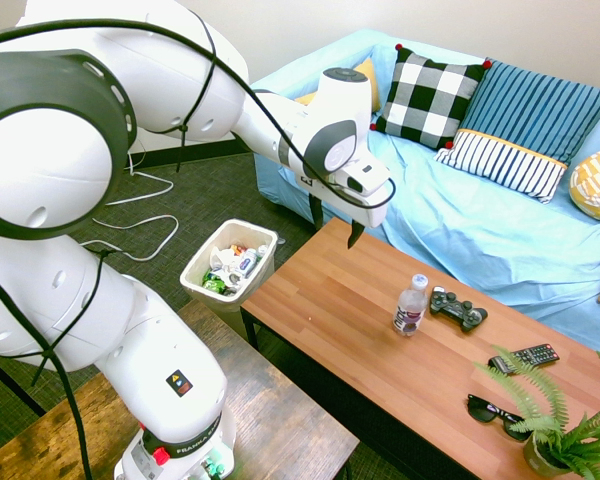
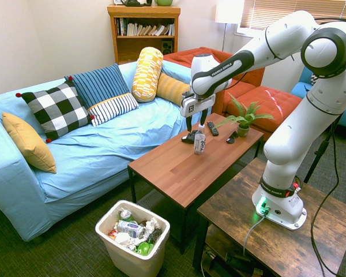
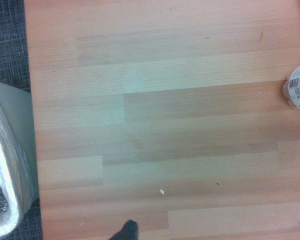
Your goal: Throw the bottle in the trash bin
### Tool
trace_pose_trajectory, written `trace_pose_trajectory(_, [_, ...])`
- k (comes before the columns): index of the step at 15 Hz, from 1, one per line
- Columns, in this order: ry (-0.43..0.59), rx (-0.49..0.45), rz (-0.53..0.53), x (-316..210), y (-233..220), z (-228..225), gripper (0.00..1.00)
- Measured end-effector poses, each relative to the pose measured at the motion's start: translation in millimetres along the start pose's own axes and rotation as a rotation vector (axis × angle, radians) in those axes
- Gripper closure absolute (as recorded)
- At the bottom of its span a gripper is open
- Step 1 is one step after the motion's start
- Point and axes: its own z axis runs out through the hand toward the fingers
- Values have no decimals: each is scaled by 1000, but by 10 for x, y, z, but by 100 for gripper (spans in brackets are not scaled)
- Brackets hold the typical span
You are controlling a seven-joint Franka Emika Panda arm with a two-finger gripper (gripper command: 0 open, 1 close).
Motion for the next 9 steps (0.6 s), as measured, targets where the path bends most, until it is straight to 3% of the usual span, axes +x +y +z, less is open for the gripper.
trace_pose_trajectory(5, [37, 35, 23, 198, -15, -32, 0])
trace_pose_trajectory(9, [106, 61, 141, 723, 88, -28, 0])
